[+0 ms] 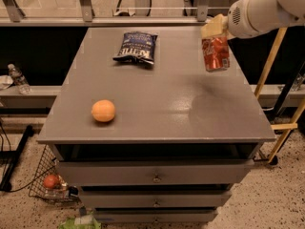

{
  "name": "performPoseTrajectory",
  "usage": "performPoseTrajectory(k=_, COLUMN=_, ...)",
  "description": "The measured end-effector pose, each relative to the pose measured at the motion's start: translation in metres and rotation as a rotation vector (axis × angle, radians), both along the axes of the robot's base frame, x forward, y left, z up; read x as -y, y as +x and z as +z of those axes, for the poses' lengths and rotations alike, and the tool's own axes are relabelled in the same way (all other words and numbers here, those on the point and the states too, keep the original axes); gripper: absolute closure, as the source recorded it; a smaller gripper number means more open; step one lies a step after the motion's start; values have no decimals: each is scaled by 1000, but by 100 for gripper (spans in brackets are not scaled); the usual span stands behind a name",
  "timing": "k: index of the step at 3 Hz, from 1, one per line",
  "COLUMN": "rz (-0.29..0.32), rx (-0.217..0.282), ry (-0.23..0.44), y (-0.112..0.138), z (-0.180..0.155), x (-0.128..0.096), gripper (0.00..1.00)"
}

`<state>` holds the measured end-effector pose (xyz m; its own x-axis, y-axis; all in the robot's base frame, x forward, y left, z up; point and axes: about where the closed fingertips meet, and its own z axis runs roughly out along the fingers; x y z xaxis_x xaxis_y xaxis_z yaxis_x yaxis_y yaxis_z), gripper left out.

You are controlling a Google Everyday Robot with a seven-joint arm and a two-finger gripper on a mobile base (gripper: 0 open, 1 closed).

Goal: Place coke can upright

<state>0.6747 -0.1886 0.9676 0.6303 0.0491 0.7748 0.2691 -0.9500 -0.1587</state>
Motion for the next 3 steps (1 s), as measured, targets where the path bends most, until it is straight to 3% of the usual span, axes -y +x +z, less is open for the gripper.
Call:
performPoseTrajectory(k=1, rz=1, rx=-3, ry=-1, y=0, z=-1, x=0, gripper=100)
performPoseTrajectory(k=2, rz=23, rx=58, ry=-5, y=-1, z=1, x=-1, gripper=100)
performPoseTrajectory(k=3, rz=69, rx=178, ry=12, y=-3, z=-1, x=-1, gripper=100)
